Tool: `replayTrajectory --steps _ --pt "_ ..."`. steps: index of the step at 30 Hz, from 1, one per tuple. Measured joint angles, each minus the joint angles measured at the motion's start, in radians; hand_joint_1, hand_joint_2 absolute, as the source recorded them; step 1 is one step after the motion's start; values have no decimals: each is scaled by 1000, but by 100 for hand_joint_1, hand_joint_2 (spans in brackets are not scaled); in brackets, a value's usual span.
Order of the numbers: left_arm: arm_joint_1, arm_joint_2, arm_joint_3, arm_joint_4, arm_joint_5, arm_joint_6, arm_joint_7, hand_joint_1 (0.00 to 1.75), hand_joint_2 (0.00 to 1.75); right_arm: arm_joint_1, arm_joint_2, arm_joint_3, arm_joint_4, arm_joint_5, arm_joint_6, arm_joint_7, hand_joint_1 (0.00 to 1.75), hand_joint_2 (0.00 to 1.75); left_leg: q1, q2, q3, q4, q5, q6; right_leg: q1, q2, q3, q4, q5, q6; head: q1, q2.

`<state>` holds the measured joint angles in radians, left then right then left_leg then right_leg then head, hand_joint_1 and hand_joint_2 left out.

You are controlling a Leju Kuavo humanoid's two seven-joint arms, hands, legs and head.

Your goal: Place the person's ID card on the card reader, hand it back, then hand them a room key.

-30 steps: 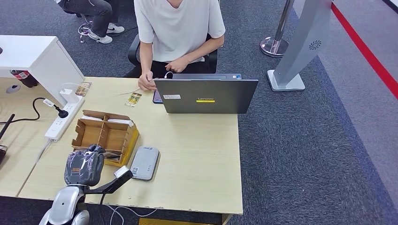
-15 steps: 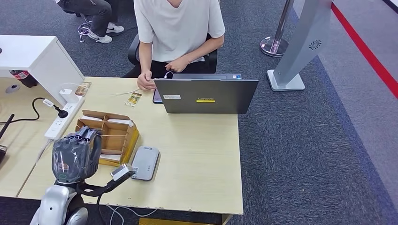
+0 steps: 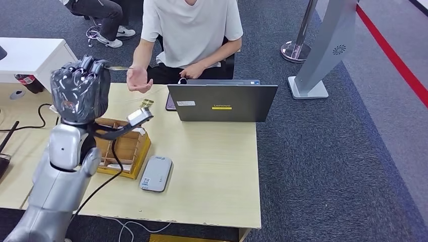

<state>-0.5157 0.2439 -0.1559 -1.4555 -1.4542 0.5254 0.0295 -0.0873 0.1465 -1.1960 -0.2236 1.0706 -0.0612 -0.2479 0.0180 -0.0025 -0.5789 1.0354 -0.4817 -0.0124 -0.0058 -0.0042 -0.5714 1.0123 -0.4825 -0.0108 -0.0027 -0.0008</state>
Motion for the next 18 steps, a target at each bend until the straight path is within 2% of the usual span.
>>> replayTrajectory --steps 2,4,7,10,14,18 --pt "-113 -4 -16 174 -36 11 18 175 175 -3 0 14 4 10 6 5 0 0 0 2 -1 0 1 0 0 2 -1 0 2 0 0 0" --pt "-192 -13 -30 308 -47 23 30 175 175 -5 1 24 8 14 9 9 0 0 0 4 -1 0 1 0 0 5 -2 0 3 0 0 0" --pt "-265 -32 -46 445 -48 38 41 175 175 -4 2 31 13 16 9 12 0 0 0 5 -2 0 1 0 0 6 -3 0 3 1 0 0" --pt "-300 -45 -55 520 -48 39 45 175 175 -3 3 35 16 16 8 18 0 0 0 6 -3 0 0 0 0 6 -4 0 3 1 0 0" --pt "-316 -52 -64 560 -48 31 55 0 175 0 3 38 16 17 0 30 0 0 0 6 -4 0 0 1 0 6 -5 0 3 1 0 0" --pt "-320 -54 -65 578 -46 5 63 0 175 3 3 39 16 14 -3 30 0 0 0 6 -5 0 0 1 0 6 -6 0 3 1 0 0"
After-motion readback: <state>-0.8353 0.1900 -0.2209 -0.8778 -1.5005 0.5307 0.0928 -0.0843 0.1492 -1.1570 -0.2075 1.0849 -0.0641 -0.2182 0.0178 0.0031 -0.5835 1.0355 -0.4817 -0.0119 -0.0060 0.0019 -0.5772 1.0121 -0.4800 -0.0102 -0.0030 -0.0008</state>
